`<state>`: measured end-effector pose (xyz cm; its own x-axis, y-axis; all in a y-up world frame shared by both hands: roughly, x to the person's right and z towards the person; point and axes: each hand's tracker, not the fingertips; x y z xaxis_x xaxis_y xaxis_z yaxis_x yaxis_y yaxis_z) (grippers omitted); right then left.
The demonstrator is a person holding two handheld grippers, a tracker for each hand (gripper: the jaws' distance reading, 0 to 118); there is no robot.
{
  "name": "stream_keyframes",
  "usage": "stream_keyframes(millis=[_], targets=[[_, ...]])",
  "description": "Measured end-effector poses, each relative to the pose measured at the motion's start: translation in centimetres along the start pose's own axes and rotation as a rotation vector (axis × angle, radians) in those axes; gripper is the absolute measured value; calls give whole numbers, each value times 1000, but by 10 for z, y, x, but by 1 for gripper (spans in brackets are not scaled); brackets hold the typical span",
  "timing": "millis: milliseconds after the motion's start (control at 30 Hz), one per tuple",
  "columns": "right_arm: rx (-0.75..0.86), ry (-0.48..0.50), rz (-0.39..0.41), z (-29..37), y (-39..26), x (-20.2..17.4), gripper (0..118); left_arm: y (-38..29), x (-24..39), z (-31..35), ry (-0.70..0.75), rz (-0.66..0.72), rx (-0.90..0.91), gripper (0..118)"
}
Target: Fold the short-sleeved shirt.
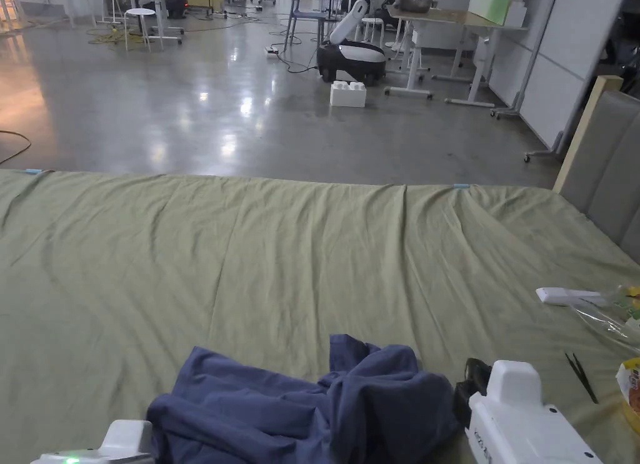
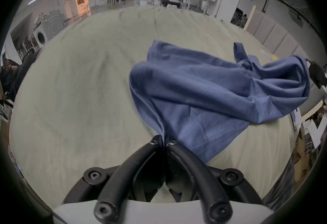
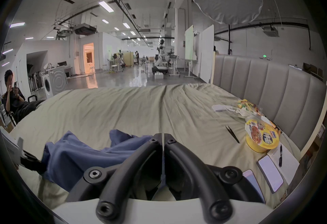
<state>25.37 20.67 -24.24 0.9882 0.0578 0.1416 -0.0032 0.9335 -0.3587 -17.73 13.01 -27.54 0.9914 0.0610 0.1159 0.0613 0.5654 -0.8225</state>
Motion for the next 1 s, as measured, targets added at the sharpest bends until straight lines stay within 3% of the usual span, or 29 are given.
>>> stream_keyframes(millis=[67,167,300,400,500,567,667,700,733,767,933,1000], targets=[[-112,16,-20,-14,-4,11,4,4,1,13,-16,8,64,3],[-206,49,11,-38,-10,22,24,9,-6,20,-16,30,116,3],[-349,93,58,-74,-26,26,67,20,-5,42,2,52,190,3],[-442,98,87,-99,-42,21,75,23,0,58,24,32,213,3],[-539,113,76,-124,-59,17,74,21,4,61,33,26,213,3],[-585,103,85,-133,-69,13,61,20,8,66,43,30,202,3],[-514,115,79,-126,-71,10,48,15,6,60,35,45,181,3],[-515,142,78,-124,-69,10,38,14,3,56,39,46,182,3],[-501,157,66,-120,-66,10,14,13,3,55,41,48,182,3],[-493,141,77,-117,-62,9,4,13,3,56,42,47,183,3],[-353,133,93,-96,-27,16,4,24,-1,65,17,62,246,3],[-305,143,61,-83,-8,19,4,34,-4,72,20,56,280,3]])
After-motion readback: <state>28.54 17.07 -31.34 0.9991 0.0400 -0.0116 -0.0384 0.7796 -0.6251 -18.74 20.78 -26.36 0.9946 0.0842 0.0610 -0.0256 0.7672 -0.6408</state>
